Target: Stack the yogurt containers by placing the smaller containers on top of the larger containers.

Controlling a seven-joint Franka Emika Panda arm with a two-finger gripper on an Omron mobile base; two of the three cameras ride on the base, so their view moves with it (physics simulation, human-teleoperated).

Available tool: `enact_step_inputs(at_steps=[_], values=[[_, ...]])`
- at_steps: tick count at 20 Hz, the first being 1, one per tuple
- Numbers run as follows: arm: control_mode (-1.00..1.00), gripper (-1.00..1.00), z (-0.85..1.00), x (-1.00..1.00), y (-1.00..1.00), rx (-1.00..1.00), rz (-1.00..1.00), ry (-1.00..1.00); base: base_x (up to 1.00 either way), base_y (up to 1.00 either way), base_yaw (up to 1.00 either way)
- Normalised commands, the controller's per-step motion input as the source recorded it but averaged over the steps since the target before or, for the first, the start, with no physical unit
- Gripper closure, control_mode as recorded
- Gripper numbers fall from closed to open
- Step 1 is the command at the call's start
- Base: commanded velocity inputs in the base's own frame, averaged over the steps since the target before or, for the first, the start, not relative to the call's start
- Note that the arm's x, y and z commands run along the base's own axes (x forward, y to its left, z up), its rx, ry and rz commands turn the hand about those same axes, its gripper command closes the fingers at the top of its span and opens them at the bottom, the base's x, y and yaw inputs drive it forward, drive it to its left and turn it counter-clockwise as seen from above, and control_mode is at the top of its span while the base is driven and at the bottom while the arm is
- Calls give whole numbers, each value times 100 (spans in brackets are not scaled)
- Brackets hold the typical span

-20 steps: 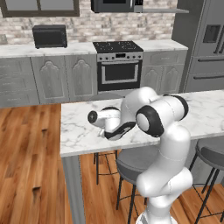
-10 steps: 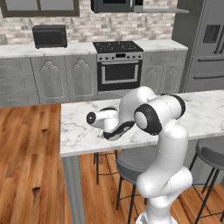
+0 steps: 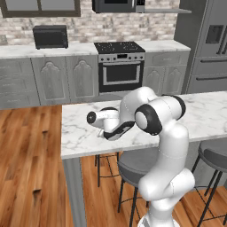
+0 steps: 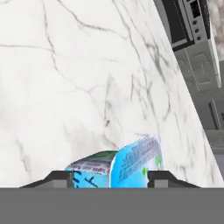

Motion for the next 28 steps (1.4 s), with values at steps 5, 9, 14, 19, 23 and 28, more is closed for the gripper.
enact_step_inputs(at_steps=[5,9,14,19,23,28], values=[[-100,100,0,0,0,0,0,0,0,0,0],[-100,100,0,0,0,0,0,0,0,0,0],[-100,100,3,0,0,0,0,0,0,0,0],[-100,100,23,0,0,-3,0,-8,0,0,0],[-100,100,35,0,0,-4,0,-9,0,0,0],[-100,100,42,0,-6,-2,0,-9,0,0,0]])
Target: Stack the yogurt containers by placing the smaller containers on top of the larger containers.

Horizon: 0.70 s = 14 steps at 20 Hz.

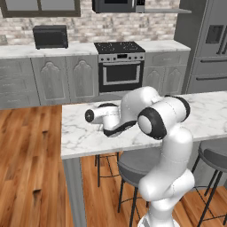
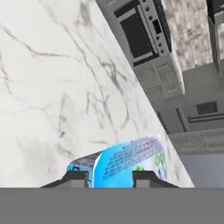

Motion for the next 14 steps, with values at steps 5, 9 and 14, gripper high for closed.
enact_step_inputs(at_steps=[5,9,14], values=[[-100,100,71,-10,-29,0,0,-7,0,0,0],[-100,100,76,-15,-34,0,0,-2,0,0,0],[-100,100,69,-20,-33,0,0,0,0,0,0]])
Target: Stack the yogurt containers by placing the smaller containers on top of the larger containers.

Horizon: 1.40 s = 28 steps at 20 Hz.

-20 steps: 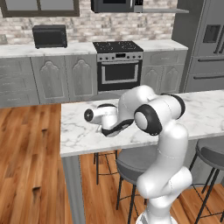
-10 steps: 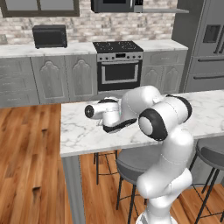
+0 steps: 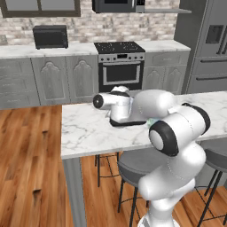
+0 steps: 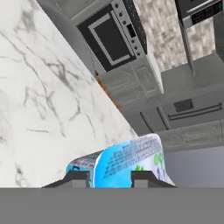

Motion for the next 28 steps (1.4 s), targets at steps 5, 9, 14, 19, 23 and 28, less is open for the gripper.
enact_step_inputs(at_steps=[5,9,14,19,23,28], values=[[-100,100,65,-30,-35,0,0,0,0,0,0],[-100,100,59,-34,-38,0,0,0,0,0,0],[-100,100,38,-31,-47,1,0,4,0,0,0],[-100,100,18,-13,-45,8,0,12,0,0,0],[-100,100,5,-3,-33,11,0,15,0,0,0],[-100,100,0,0,-17,3,0,4,0,0,0]])
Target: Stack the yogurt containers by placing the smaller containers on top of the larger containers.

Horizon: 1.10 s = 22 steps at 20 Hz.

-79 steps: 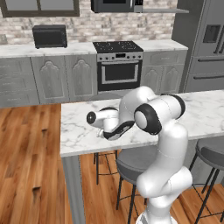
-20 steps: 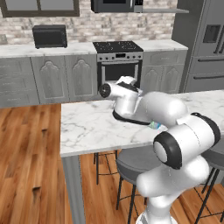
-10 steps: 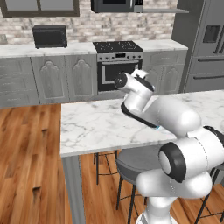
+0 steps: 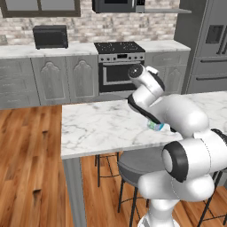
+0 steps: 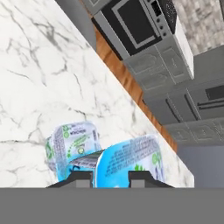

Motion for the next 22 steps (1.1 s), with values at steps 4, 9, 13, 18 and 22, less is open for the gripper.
enact_step_inputs(at_steps=[4,9,13,18,22], values=[[-100,100,-2,0,-3,0,0,0,0,0,0],[-100,100,-13,0,-10,1,0,0,0,0,0],[-100,100,-19,0,-26,3,0,0,0,0,0],[-100,100,-15,0,-31,4,0,0,0,0,0],[-100,100,-19,0,-26,3,0,0,0,0,0]])
